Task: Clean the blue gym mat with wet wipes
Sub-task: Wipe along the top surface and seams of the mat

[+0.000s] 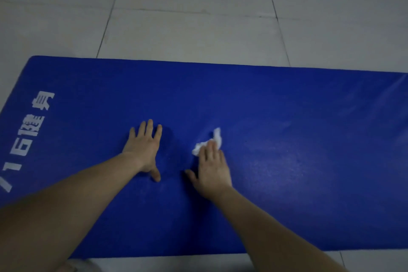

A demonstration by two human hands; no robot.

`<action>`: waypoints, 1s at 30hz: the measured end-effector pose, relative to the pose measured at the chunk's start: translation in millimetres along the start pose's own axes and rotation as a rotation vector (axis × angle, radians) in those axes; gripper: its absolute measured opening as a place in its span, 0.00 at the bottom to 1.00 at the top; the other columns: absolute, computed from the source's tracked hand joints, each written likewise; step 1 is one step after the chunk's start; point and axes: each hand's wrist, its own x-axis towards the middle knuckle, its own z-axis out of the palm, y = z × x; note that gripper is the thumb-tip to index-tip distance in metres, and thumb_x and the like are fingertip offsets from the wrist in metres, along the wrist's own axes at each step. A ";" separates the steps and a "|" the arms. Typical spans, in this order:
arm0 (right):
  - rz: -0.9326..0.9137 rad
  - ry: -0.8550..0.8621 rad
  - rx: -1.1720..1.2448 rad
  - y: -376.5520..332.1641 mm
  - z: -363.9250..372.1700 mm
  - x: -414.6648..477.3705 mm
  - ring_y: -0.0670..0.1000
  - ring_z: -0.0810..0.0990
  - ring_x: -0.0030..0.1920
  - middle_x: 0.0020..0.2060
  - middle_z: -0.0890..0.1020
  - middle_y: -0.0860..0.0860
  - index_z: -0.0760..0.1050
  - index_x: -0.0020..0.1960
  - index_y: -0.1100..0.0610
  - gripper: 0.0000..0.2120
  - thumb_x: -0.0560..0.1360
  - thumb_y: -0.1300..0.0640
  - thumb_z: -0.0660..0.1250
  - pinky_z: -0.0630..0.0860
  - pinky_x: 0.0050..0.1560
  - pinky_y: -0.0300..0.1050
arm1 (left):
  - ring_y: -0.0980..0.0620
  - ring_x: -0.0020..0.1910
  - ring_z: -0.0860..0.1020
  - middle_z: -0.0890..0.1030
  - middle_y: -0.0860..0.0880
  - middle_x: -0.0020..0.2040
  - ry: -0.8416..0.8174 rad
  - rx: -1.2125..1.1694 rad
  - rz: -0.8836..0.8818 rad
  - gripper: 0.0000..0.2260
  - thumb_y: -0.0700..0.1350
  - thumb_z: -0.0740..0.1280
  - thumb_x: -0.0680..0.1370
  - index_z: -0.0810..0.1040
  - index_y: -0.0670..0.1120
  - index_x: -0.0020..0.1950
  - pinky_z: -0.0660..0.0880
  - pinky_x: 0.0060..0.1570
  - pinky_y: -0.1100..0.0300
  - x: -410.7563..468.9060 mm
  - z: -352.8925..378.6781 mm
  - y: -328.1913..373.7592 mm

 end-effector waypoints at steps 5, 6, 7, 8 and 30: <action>-0.148 0.013 -0.035 6.7 8.3 9.5 0.55 0.43 0.81 0.82 0.48 0.57 0.48 0.82 0.59 0.39 0.81 0.35 0.51 0.46 0.80 0.58 | 0.35 0.80 0.37 0.33 0.35 0.80 -0.044 0.012 -0.027 0.76 0.70 0.80 0.55 0.30 0.41 0.80 0.45 0.78 0.35 12.0 10.6 14.2; -0.123 0.030 -0.040 21.7 8.1 7.0 0.55 0.44 0.81 0.82 0.50 0.57 0.50 0.82 0.59 0.38 0.81 0.35 0.51 0.47 0.80 0.59 | 0.35 0.80 0.37 0.34 0.34 0.80 -0.049 0.009 -0.031 0.76 0.69 0.81 0.55 0.30 0.41 0.80 0.45 0.78 0.35 12.8 10.8 16.1; -0.081 0.051 -0.051 38.8 7.5 4.2 0.55 0.46 0.81 0.81 0.51 0.56 0.52 0.81 0.58 0.38 0.81 0.35 0.51 0.48 0.79 0.59 | 0.34 0.80 0.38 0.34 0.34 0.80 -0.047 0.003 -0.035 0.76 0.68 0.81 0.55 0.30 0.41 0.80 0.45 0.78 0.36 13.3 10.5 16.9; -0.026 0.062 -0.073 58.1 5.7 0.9 0.55 0.47 0.81 0.81 0.53 0.56 0.53 0.81 0.58 0.38 0.80 0.35 0.49 0.50 0.78 0.60 | 0.34 0.80 0.38 0.34 0.34 0.79 -0.045 -0.007 -0.037 0.76 0.67 0.82 0.55 0.30 0.40 0.80 0.46 0.79 0.37 13.6 9.7 17.4; -0.169 -0.001 -0.033 -7.0 6.9 32.3 0.57 0.40 0.81 0.81 0.48 0.59 0.48 0.81 0.59 0.42 0.79 0.31 0.48 0.46 0.79 0.64 | 0.30 0.78 0.36 0.31 0.30 0.77 -0.053 -0.053 -0.013 0.77 0.64 0.84 0.55 0.29 0.37 0.78 0.47 0.79 0.40 19.9 11.8 19.4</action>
